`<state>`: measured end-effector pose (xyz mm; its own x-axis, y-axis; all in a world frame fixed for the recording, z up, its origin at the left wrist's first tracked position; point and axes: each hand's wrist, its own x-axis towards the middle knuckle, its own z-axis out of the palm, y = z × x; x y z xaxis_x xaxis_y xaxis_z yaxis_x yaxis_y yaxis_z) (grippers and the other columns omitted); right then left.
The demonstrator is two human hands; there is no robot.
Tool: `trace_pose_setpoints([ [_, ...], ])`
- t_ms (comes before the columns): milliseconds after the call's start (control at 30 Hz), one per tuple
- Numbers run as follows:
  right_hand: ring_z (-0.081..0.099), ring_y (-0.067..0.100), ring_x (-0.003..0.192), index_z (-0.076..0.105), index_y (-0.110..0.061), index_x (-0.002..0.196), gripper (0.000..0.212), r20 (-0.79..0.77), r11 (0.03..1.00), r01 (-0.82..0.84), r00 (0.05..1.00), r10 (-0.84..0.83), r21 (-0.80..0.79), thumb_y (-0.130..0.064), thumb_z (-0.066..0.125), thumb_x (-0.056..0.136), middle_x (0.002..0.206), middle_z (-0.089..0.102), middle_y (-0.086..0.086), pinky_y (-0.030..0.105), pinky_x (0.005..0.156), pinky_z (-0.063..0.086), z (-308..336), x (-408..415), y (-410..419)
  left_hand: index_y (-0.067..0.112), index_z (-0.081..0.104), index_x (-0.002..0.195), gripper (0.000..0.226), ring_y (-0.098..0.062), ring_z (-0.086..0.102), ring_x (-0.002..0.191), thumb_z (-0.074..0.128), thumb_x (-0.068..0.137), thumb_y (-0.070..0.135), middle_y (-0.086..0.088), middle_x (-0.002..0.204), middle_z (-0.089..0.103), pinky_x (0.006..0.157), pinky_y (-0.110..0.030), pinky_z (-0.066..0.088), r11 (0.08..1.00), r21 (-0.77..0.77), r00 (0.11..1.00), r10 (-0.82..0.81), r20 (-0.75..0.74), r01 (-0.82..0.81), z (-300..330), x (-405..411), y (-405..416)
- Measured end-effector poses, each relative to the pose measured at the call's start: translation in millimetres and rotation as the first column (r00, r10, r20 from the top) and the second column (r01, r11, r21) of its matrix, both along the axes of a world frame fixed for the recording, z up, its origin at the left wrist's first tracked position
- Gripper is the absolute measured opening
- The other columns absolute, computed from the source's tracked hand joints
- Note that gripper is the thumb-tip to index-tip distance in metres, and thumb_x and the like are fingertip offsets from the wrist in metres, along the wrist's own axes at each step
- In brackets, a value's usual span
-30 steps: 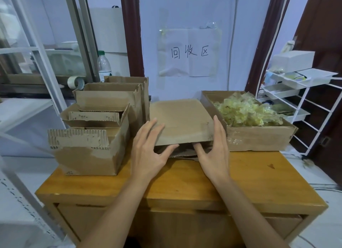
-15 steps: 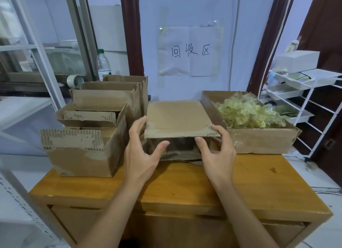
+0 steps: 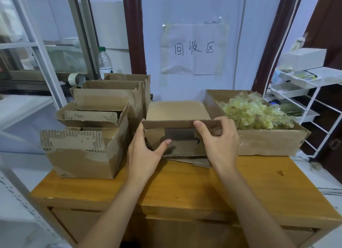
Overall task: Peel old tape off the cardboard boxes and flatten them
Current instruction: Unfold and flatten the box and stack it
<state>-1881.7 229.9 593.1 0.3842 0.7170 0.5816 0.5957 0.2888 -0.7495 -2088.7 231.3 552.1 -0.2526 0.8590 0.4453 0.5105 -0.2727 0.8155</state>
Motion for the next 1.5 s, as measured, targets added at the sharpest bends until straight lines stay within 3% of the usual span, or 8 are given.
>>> trace_pose_setpoints([
  [267,0.063,0.011,0.087,0.058,-0.030,0.091,0.070,-0.022,0.998,-0.022,1.000,0.021,-0.059,-0.096,0.056,0.068,0.097,0.062,-0.012,0.049,0.081,0.056,5,3,-1,0.029,0.051,0.134,0.063,-0.011,0.063,0.116,0.076,0.084,0.058,0.009,0.124,0.066,0.094,-0.043,0.060,0.985,0.100,0.988,0.148,-0.046,-0.143,8,8,-2],
  [500,0.061,0.013,0.082,0.054,-0.025,0.084,0.074,0.076,0.992,0.025,0.997,-0.016,-0.124,-0.098,0.051,0.069,0.087,0.064,-0.010,0.044,0.076,0.055,16,7,-6,0.029,0.045,0.142,0.082,-0.019,0.064,0.120,0.070,0.079,0.075,0.007,0.125,0.066,0.097,-0.046,0.059,0.983,0.065,0.979,0.179,-0.101,-0.173,12,11,-7],
  [700,0.060,0.014,0.082,0.052,-0.025,0.083,0.071,0.106,0.993,0.027,0.994,-0.014,-0.119,-0.095,0.053,0.071,0.087,0.064,-0.010,0.043,0.075,0.053,16,1,-11,0.026,0.053,0.125,0.054,-0.021,0.070,0.103,0.068,0.089,0.063,0.006,0.108,0.071,0.087,-0.040,0.058,0.955,0.103,0.952,0.289,-0.099,-0.279,14,11,-12],
  [1000,0.061,0.014,0.084,0.053,-0.026,0.084,0.068,0.113,0.988,0.039,0.993,-0.022,-0.148,-0.093,0.056,0.073,0.087,0.064,-0.010,0.039,0.073,0.051,15,3,-12,0.024,0.055,0.113,0.055,-0.010,0.058,0.086,0.074,0.083,0.065,0.014,0.092,0.060,0.073,-0.027,0.044,0.944,0.141,0.942,0.315,-0.118,-0.298,14,11,-9],
  [1133,0.063,0.015,0.094,0.064,-0.029,0.100,0.073,0.108,0.985,0.013,0.994,0.005,-0.171,-0.096,0.050,0.074,0.100,0.067,-0.012,0.043,0.081,0.053,17,3,-14,0.026,0.060,0.122,0.054,-0.012,0.067,0.095,0.069,0.084,0.062,0.011,0.098,0.070,0.078,-0.025,0.046,0.963,0.141,0.968,0.241,-0.071,-0.229,9,7,-9],
  [1267,0.061,0.016,0.107,0.064,-0.027,0.123,0.076,0.219,0.976,0.039,0.976,0.009,-0.212,-0.089,0.040,0.086,0.118,0.064,-0.008,0.044,0.091,0.053,22,-2,-17,0.032,0.047,0.152,0.077,-0.016,0.054,0.134,0.055,0.083,0.065,0.008,0.138,0.063,0.113,-0.050,0.047,0.991,0.060,0.992,0.120,0.036,-0.122,2,0,-9],
  [1367,0.060,0.020,0.100,0.058,-0.022,0.115,0.062,0.256,0.973,0.033,0.966,0.028,-0.229,-0.076,0.033,0.097,0.112,0.058,-0.004,0.043,0.084,0.049,23,-4,-17,0.038,0.039,0.157,0.069,0.001,0.041,0.143,0.055,0.090,0.045,0.017,0.153,0.050,0.117,-0.032,0.039,0.988,0.153,0.983,-0.039,0.179,0.011,4,0,-15],
  [1500,0.057,0.023,0.103,0.052,-0.020,0.115,0.055,0.229,0.959,0.018,0.972,0.049,-0.281,-0.069,0.031,0.102,0.115,0.054,-0.001,0.046,0.086,0.047,24,4,-14,0.041,0.043,0.149,0.058,0.013,0.042,0.137,0.049,0.093,0.025,0.030,0.146,0.048,0.108,-0.008,0.037,0.959,0.236,0.936,-0.220,0.274,0.156,9,0,-15],
])
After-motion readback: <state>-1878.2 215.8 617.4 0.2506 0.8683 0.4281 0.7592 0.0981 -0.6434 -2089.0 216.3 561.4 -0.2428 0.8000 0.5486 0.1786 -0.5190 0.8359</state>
